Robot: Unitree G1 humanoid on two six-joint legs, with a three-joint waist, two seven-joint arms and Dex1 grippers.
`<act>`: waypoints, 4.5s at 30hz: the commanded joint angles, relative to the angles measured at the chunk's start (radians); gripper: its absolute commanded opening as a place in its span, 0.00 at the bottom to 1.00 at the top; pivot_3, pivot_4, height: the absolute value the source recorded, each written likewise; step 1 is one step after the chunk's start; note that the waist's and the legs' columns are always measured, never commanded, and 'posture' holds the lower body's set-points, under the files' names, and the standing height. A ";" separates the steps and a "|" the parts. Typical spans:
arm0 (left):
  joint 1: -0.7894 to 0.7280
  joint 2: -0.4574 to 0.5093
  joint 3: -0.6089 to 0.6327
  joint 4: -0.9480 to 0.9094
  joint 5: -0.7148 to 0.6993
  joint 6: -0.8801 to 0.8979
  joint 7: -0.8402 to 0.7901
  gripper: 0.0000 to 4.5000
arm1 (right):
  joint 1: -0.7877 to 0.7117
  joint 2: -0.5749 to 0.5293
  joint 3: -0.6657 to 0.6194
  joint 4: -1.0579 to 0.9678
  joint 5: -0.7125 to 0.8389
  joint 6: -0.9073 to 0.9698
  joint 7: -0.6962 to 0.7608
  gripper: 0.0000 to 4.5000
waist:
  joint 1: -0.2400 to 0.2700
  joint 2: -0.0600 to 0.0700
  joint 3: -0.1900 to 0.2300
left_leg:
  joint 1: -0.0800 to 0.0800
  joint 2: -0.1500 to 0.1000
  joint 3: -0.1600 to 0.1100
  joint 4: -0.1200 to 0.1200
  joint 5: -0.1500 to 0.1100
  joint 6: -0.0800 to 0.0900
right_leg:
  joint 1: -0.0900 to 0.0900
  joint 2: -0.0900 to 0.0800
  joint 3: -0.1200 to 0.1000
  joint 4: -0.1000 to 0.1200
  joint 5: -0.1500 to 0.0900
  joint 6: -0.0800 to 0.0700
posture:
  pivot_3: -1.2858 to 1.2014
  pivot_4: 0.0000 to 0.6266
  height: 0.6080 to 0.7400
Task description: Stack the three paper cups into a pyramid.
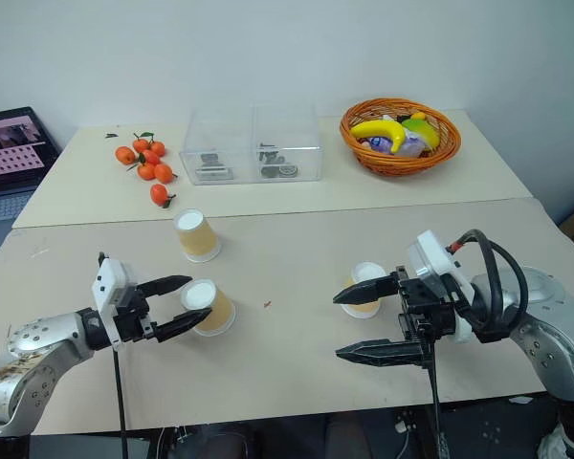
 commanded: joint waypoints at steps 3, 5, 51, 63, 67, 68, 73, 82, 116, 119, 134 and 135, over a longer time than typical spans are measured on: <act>-0.019 -0.021 -0.008 0.008 -0.009 -0.016 -0.005 1.00 | -0.014 0.007 -0.010 0.001 0.003 -0.026 -0.002 0.99 | 0.002 0.000 0.000 | 0.000 0.000 0.000 0.000 0.000 0.000 | 0.000 0.000 0.000 0.000 0.000 0.000 | 0.52 0.24 0.99; -0.027 -0.035 -0.006 0.019 -0.029 0.002 -0.004 0.94 | -0.018 0.010 -0.010 0.003 0.003 -0.028 -0.005 1.00 | 0.002 0.000 0.000 | 0.000 0.000 0.000 0.000 0.000 0.000 | 0.000 0.000 0.000 0.000 0.000 0.000 | 0.52 0.24 0.99; -0.448 -0.263 -0.194 0.152 0.051 0.038 0.017 0.99 | 0.004 -0.019 -0.105 0.062 -0.033 -0.052 -0.113 1.00 | 0.003 -0.002 0.001 | -0.001 -0.003 0.000 0.003 0.000 0.000 | 0.000 -0.002 0.001 -0.001 0.001 0.002 | 0.52 0.24 0.99; -0.303 -0.237 0.146 -0.070 -0.159 0.199 0.327 0.99 | -0.033 -0.012 -0.147 0.182 -0.171 -0.169 -0.158 1.00 | 0.001 -0.002 0.001 | 0.000 -0.003 0.000 0.003 0.000 -0.001 | 0.001 -0.002 0.001 0.000 0.001 0.002 | 0.52 0.24 0.99; -0.233 -0.238 0.170 -0.017 -0.105 0.150 0.362 0.99 | -0.052 0.014 -0.130 0.164 -0.149 -0.157 -0.158 1.00 | 0.001 -0.002 0.001 | 0.000 -0.003 0.000 0.003 0.001 -0.001 | 0.003 -0.002 0.002 0.000 0.001 0.002 | 0.52 0.24 0.99; -0.216 -0.237 0.169 -0.007 -0.099 0.146 0.363 0.99 | -0.056 0.020 -0.121 0.165 -0.154 -0.159 -0.163 1.00 | 0.001 -0.002 0.001 | 0.001 -0.003 0.000 0.003 0.001 -0.001 | 0.002 -0.002 0.001 0.001 0.001 0.002 | 0.52 0.24 0.99; -0.161 -0.224 0.139 0.048 -0.034 0.099 0.355 0.99 | -0.071 0.031 -0.100 0.170 -0.156 -0.160 -0.161 1.00 | 0.004 -0.002 0.001 | 0.001 -0.003 0.000 0.003 0.001 -0.001 | 0.002 -0.002 0.002 -0.001 0.001 0.002 | 0.52 0.24 0.99; -0.225 -0.250 0.131 0.250 0.048 0.018 0.385 0.99 | -0.075 0.043 -0.095 0.168 -0.158 -0.161 -0.171 1.00 | 0.005 -0.002 0.001 | 0.001 -0.003 0.000 0.003 0.001 -0.001 | 0.001 -0.002 0.001 0.000 0.001 0.002 | 0.52 0.24 0.99; -0.608 -0.248 -0.004 0.672 0.208 -0.153 0.242 0.68 | -0.015 0.064 -0.141 0.104 -0.135 -0.157 -0.240 1.00 | 0.002 -0.003 0.001 | -0.001 -0.004 0.000 0.003 0.001 -0.001 | -0.001 -0.003 0.001 -0.001 0.002 0.003 | 0.52 0.24 0.99; -0.585 -0.249 0.001 0.640 0.200 -0.138 0.242 0.68 | -0.013 0.058 -0.149 0.106 -0.130 -0.154 -0.239 1.00 | 0.001 -0.003 0.001 | -0.001 -0.004 0.000 0.003 0.001 -0.001 | -0.001 -0.003 0.001 -0.001 0.002 0.003 | 0.52 0.24 0.99; -0.508 -0.179 -0.138 0.314 0.123 -0.016 0.029 0.68 | -0.053 0.052 -0.115 0.128 -0.143 -0.153 -0.224 1.00 | -0.002 -0.003 0.001 | -0.002 -0.004 0.000 0.003 0.001 -0.001 | -0.001 -0.003 0.001 0.000 0.002 0.004 | 0.52 0.24 0.99; -0.471 -0.142 -0.155 0.249 0.096 0.013 -0.026 0.68 | -0.052 0.051 -0.116 0.129 -0.143 -0.153 -0.223 1.00 | -0.004 -0.003 0.001 | -0.002 -0.004 0.000 0.003 0.000 -0.001 | -0.002 -0.003 0.002 0.000 0.002 0.004 | 0.52 0.24 0.99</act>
